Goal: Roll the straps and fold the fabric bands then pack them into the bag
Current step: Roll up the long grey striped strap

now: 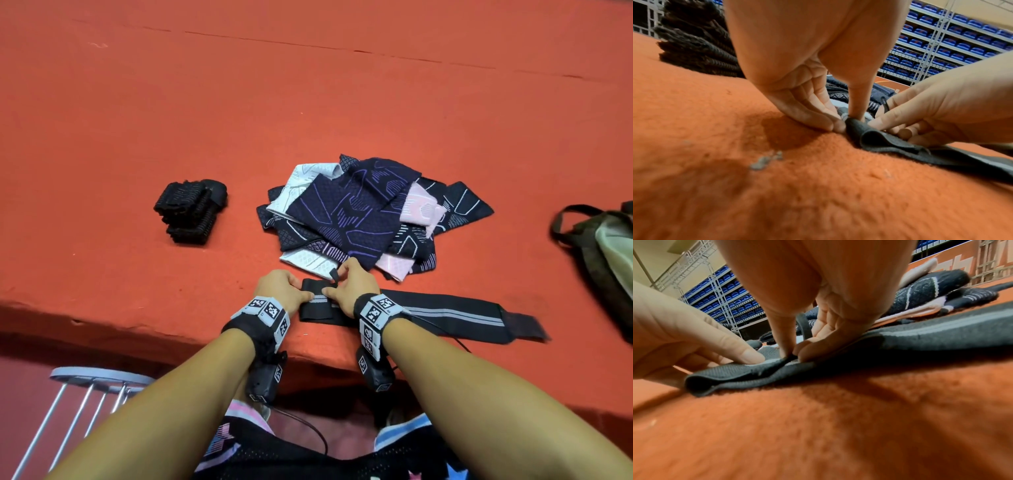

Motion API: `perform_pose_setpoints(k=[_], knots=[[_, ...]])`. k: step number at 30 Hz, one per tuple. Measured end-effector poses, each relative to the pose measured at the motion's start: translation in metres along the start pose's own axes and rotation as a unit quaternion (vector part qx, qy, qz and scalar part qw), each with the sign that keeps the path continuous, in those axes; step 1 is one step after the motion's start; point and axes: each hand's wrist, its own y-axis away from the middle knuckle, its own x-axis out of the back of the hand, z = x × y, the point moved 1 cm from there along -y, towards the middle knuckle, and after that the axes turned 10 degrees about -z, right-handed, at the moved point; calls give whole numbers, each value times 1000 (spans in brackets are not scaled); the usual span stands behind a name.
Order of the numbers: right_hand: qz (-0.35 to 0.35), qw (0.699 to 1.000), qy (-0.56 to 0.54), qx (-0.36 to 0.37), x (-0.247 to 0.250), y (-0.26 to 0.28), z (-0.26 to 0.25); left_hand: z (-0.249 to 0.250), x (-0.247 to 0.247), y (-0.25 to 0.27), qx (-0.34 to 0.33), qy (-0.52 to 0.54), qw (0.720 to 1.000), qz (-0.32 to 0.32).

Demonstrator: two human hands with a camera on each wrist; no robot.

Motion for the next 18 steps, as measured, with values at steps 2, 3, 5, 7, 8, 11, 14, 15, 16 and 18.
perform_pose_setpoints(k=[2,3,5,7,8,11,14,15,16,18], knots=[[9,1000,14,-11,2,2,0,4,2,3,1,-19,1000,-3],[10,1000,16,-17,3,3,0,5,2,5,-1,-28,1000,-6],[8,999,32,-31,6,5,-2,8,0,8,-15,-47,999,2],[-10,997,57,-47,9,7,-6,12,-2,12,-37,-66,997,23],[-25,996,70,-53,10,7,-8,15,-3,13,-46,-70,996,31],[-82,994,42,-59,15,7,-13,24,6,15,-57,-54,996,44],[-155,976,-125,-91,6,12,-22,26,24,14,-69,-53,995,56],[-158,971,-146,-100,-1,15,-25,24,31,14,-69,-61,994,52],[-149,971,-162,-95,-8,16,-28,22,36,14,-64,-66,995,44],[-111,979,-149,-83,-18,17,-32,16,42,15,-40,-44,998,20]])
